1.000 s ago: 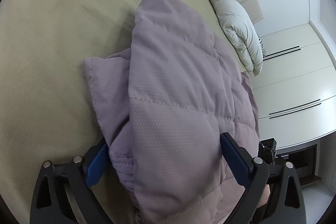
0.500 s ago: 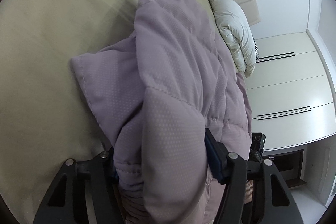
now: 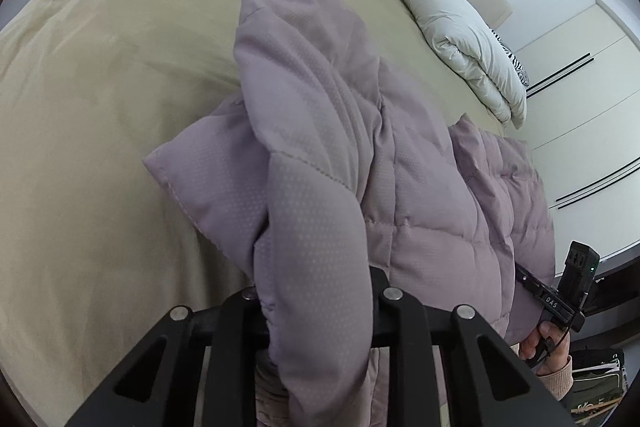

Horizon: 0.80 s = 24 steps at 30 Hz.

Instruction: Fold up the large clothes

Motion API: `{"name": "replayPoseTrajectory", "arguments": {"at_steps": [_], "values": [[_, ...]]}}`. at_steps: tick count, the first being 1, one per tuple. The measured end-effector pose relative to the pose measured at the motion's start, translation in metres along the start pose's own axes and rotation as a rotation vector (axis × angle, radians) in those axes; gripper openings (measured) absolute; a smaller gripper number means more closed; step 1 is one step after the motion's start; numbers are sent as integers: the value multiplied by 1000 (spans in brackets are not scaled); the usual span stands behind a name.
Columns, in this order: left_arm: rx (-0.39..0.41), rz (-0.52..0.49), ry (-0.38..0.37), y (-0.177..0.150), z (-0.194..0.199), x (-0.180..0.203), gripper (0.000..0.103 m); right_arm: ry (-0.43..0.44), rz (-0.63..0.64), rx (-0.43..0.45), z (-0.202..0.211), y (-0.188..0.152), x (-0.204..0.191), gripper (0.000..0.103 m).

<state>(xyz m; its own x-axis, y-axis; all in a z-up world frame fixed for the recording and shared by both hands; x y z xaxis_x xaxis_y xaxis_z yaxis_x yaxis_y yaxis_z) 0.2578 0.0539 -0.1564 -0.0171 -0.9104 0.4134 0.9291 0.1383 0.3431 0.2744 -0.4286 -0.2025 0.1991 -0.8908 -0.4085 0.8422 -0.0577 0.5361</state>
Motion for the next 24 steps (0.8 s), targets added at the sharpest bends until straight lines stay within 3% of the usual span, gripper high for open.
{"name": "replayPoseTrajectory", "arguments": {"at_steps": [10,14,20,22,24], "values": [[71,-46,9,-44,92,-5,25,129,25,61,58,-40,-74,38],[89,-66,28,-61,111,-9,26,151,30,72,77,-63,-97,38],[12,-62,109,-76,65,-35,32,144,-46,6,46,-97,-81,38],[-10,-28,115,-78,44,-55,47,99,-102,-30,21,-107,-59,41],[-2,28,67,-78,36,-68,56,152,-203,-21,6,-118,-31,51]]}}
Point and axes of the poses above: each gripper's, at about its wrist camera, not at the fingertips, and z roughly against the way its jaws point, x to its right, y to its top, the point moved 2 cm from there along -z, roughly the way its jaws point, and after that the axes turned 9 degrees about y, right-handed, at the moved point
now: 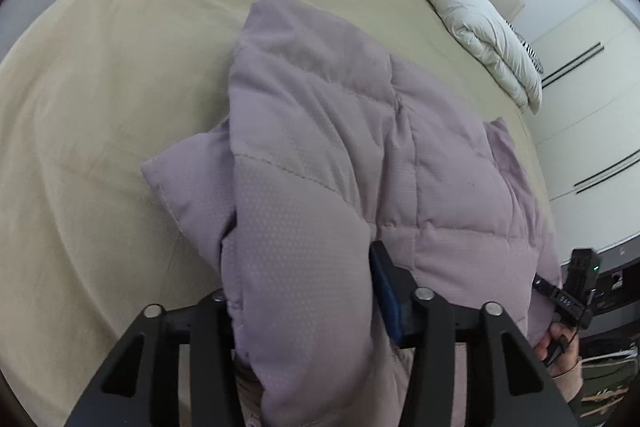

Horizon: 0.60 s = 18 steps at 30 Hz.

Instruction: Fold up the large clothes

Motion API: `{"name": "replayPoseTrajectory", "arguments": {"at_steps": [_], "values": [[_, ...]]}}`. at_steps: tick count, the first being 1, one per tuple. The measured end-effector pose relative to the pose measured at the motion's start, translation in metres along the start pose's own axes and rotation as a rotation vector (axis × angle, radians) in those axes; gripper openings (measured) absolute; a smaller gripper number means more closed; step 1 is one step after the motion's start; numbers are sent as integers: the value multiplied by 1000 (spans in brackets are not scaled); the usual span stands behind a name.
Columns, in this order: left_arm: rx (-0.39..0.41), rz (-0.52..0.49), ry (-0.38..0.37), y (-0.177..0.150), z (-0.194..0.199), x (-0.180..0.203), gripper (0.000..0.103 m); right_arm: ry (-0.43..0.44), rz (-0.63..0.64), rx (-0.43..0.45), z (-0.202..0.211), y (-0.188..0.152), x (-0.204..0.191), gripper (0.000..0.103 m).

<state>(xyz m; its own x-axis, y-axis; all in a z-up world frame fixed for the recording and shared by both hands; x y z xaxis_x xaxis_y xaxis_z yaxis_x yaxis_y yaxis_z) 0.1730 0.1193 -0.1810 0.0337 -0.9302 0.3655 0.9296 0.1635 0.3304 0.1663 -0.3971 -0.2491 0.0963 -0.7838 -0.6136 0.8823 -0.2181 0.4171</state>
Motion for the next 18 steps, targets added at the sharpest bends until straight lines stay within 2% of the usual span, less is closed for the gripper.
{"name": "replayPoseTrajectory", "arguments": {"at_steps": [2,4,7,10,12,15,18], "values": [[8,-9,3,-1,-1,0,60,46,-58,31,-5,-2,19,59],[18,-28,24,-1,-4,1,65,37,-48,40,-8,-4,19,62],[17,16,7,1,-10,-7,71,31,-55,36,-5,-6,16,65],[27,45,-9,-1,-5,-12,71,56,-111,50,5,-10,20,68],[44,51,3,-5,9,-14,71,42,-151,55,17,-7,24,69],[95,48,30,-12,40,-20,70,-44,-147,91,49,-8,19,70],[186,28,93,-17,74,-26,70,-209,-94,158,84,-2,6,70]]}}
Point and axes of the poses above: each gripper's, at about its wrist camera, not at the fingertips, and z roughly against the way its jaws point, x to its right, y to its top, the point moved 2 cm from there along -z, roughly the way its jaws point, and after that the axes turned 9 degrees about y, right-handed, at the moved point
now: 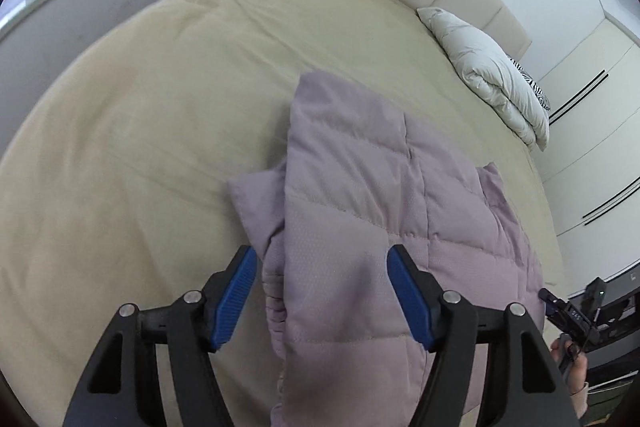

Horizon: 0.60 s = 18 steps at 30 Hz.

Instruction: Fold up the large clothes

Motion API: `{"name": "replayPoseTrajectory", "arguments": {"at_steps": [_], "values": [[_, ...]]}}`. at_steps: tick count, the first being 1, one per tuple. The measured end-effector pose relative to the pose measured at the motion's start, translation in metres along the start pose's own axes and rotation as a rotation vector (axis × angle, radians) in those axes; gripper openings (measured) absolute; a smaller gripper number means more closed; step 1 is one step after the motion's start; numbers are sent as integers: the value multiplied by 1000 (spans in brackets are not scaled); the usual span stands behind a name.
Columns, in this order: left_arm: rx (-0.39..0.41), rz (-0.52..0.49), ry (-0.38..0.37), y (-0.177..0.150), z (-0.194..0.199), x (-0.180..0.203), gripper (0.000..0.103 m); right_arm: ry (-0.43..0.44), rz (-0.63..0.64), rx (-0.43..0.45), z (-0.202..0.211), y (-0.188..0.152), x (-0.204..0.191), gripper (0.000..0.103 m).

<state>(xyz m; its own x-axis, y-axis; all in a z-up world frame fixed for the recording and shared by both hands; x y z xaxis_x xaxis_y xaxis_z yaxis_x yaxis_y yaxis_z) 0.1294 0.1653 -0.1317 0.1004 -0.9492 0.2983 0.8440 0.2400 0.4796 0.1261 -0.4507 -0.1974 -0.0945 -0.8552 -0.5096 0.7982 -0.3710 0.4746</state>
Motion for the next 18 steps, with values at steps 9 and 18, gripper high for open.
{"name": "replayPoseTrajectory", "arguments": {"at_steps": [9,18], "values": [[200,-206,100,-3,32,72,76,-38,260,177,32,27,-102,70],[145,-361,165,-32,-38,132,79,-122,377,-24,-83,-6,-133,70]]}}
Point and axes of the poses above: each gripper's, at about its wrist camera, not at the fingertips, and z roughly against the way its jaws point, x to its right, y to its top, the point moved 2 cm from there along -z, roughly the way its jaws point, and after that the axes turned 9 degrees about y, right-handed, at the moved point
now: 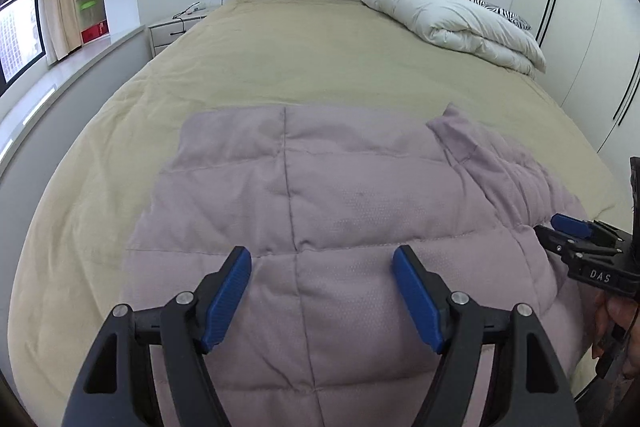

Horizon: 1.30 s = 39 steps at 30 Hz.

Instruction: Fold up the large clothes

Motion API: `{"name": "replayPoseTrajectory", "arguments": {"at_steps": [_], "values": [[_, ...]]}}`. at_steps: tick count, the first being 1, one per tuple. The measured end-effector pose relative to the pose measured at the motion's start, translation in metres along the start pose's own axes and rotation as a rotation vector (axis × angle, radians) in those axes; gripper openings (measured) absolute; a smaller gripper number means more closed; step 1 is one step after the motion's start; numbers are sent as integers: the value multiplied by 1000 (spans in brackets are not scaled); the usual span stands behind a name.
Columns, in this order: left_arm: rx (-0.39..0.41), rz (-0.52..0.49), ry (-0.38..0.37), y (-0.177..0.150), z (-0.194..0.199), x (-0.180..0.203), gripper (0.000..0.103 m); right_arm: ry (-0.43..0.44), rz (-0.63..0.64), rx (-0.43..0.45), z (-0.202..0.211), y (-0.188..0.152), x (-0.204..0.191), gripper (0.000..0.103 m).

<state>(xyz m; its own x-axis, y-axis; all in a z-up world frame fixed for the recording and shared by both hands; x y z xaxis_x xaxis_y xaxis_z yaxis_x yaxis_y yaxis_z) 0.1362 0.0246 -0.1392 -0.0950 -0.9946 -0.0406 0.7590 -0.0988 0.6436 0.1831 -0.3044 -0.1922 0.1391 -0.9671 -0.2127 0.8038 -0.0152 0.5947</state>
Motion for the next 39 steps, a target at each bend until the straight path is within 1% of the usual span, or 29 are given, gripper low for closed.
{"name": "replayPoseTrajectory", "arguments": {"at_steps": [1,4,7,10,12,14,15,17,18,19,21,22,24,25,26,27,28,29,31,35,37,39], "values": [[-2,1,10,-2,-5,1,84,3,13,14,-5,-4,1,71],[9,8,25,-2,-17,3,92,1,35,27,-10,-10,1,71],[10,-5,40,-2,-28,8,95,-30,68,22,-16,-20,-4,71],[16,-12,46,-2,-35,10,96,-34,72,29,-18,-24,-5,71],[23,-5,37,-2,-31,8,96,-36,70,30,-25,-21,-10,71],[47,7,39,-3,-20,4,95,-9,28,37,-17,-21,-10,71],[64,13,51,-4,-13,1,95,2,-1,47,-10,-23,-5,71],[120,24,86,-8,5,-5,95,-22,-44,82,8,-28,-4,72],[153,30,102,-10,16,-8,98,-40,-46,108,19,-32,-7,72],[190,37,118,-12,28,-11,103,-57,-31,144,32,-36,-12,72],[266,53,143,-15,54,-16,103,-85,-7,227,61,-44,-22,72],[316,64,159,-18,71,-18,103,-98,-3,277,79,-45,-28,72],[407,86,205,-23,102,-20,103,-105,-4,394,113,-48,-35,79],[461,100,235,-27,120,-20,103,-107,-10,465,132,-52,-39,85],[495,109,256,-28,134,-21,103,-118,-17,544,151,-56,-43,93],[530,118,276,-30,149,-22,103,-136,-29,632,173,-59,-49,97],[567,133,303,-32,165,-23,103,-147,-45,681,190,-60,-53,102],[587,156,335,-33,177,-25,103,-147,-57,713,204,-59,-57,103],[566,190,388,-29,197,-29,103,-137,-62,740,228,-54,-67,103],[540,163,420,-25,224,-26,103,-135,-10,765,276,-43,-89,103],[469,156,412,-26,227,-24,103,-129,12,742,294,-36,-99,103],[349,157,385,-30,223,-23,103,-102,10,667,305,-29,-105,103]]}}
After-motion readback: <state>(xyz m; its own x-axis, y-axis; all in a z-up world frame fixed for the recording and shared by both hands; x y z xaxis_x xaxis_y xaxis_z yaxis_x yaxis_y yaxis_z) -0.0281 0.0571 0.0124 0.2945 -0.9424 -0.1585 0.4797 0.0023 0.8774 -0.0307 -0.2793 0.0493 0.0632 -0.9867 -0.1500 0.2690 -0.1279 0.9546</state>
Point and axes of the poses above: each gripper's, at about its wrist camera, not at the fingertips, and z roughly against the way its jaws point, x to its right, y to its top, the point moved 2 cm from there along -z, roughly the way its jaws point, and after that the axes turned 9 degrees about y, right-handed, at the moved point
